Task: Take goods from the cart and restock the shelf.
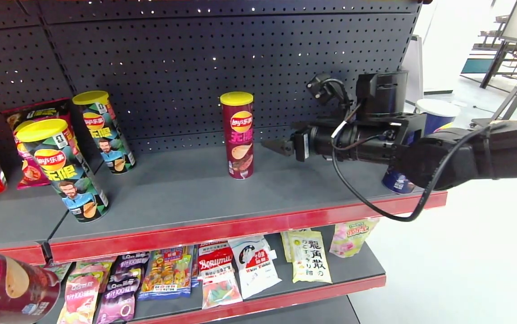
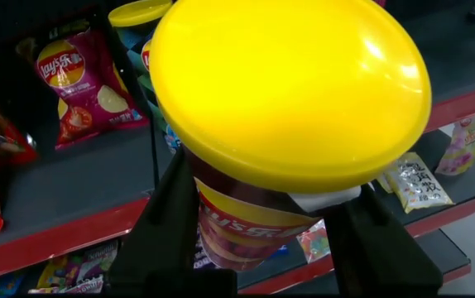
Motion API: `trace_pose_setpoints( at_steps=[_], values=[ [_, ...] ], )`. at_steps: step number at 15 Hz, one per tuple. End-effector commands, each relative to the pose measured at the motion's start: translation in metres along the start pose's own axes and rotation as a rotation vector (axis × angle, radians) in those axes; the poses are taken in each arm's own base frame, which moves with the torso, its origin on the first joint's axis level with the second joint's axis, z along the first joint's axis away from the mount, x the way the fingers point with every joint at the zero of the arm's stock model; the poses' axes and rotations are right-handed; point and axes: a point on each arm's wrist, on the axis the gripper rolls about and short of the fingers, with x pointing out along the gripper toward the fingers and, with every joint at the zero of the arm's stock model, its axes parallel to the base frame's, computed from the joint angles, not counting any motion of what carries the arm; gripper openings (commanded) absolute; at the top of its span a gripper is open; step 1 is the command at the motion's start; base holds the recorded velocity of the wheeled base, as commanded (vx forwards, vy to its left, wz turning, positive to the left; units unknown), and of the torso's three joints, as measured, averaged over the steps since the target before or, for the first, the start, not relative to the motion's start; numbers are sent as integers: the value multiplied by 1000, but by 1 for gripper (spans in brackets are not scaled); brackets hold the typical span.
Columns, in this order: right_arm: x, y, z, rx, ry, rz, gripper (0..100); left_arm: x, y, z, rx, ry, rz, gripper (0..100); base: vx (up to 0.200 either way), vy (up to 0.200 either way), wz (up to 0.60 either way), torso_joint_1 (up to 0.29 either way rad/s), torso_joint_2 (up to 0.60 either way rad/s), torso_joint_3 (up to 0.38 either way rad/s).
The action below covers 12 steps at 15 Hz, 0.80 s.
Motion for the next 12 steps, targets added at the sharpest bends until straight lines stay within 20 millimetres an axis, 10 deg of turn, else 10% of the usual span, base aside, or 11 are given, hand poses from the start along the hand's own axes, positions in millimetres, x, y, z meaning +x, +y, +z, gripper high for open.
trace_pose_setpoints(
  at_steps=[1, 9, 12],
  values=[
    [25, 0, -5, -5, -5, 15, 100, 1, 0, 0, 0, 3, 1, 0, 0, 0, 0, 0, 0, 0],
    [57, 15, -1, -18, -49, 60, 100, 3, 1, 0, -3, 14, -1, 0, 0, 0, 0, 0, 0, 0],
    [41, 19, 5, -16, -41, 58, 100, 3, 1, 1, -2, 10, 0, 0, 0, 0, 0, 0, 0, 0]
  ],
)
